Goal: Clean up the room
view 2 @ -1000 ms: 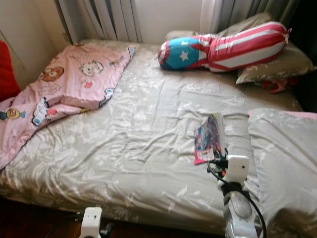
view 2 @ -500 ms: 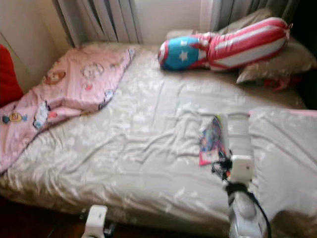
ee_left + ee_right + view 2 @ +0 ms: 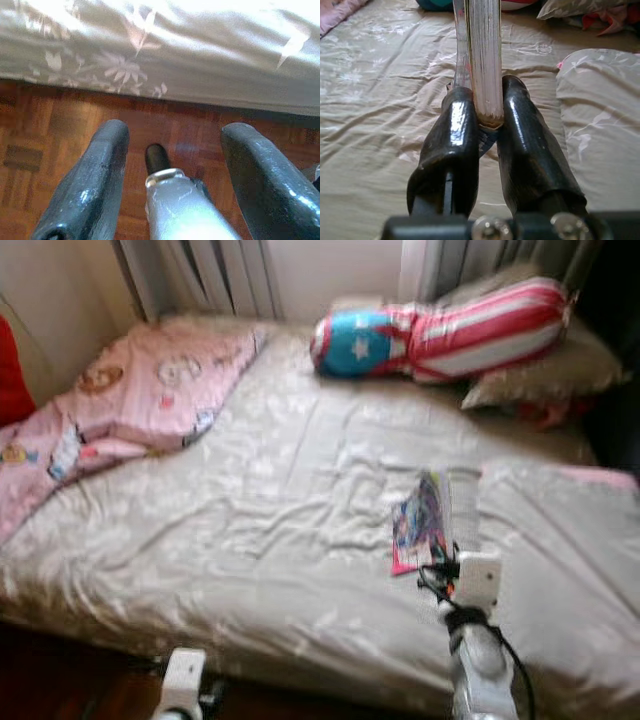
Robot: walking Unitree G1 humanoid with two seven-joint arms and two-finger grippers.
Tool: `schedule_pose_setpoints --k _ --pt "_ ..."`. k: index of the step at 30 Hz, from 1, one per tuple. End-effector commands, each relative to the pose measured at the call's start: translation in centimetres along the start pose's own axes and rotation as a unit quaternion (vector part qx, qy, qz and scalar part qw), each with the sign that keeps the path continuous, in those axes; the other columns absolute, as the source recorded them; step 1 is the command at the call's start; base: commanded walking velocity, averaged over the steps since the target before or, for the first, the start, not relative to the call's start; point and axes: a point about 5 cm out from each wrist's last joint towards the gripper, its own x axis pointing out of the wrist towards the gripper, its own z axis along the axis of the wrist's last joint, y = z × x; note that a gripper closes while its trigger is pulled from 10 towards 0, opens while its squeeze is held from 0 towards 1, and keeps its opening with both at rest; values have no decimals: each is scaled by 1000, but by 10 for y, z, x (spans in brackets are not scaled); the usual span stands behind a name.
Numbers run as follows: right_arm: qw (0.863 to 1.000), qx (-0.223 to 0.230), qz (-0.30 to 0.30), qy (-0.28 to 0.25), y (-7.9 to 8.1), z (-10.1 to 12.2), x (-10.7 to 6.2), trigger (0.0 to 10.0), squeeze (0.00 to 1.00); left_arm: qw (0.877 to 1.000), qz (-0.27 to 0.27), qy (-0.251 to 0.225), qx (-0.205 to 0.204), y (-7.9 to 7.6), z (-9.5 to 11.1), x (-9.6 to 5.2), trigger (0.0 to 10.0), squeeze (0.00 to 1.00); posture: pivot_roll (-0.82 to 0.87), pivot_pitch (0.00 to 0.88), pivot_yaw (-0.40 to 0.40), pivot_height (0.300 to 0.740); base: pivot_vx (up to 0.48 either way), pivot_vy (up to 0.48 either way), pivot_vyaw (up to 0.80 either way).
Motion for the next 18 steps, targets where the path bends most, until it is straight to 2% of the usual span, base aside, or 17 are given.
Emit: schedule_pose_setpoints --k 1,9,18 --pt "1000 1 21 -23 12 11 7 10000 0 1000 21 9 -15 11 -7 -3 10000 0 -67 137 -42 740 0 0 0" --pt "999 17 14 -26 20 9 7 10000 0 999 29 10 -9 25 -10 -5 10000 0 -55 161 7 740 0 0 0" --pt "999 27 19 -31 31 10 7 10000 0 999 37 -3 -5 36 -2 -3 10000 0 -95 185 -5 740 0 0 0"
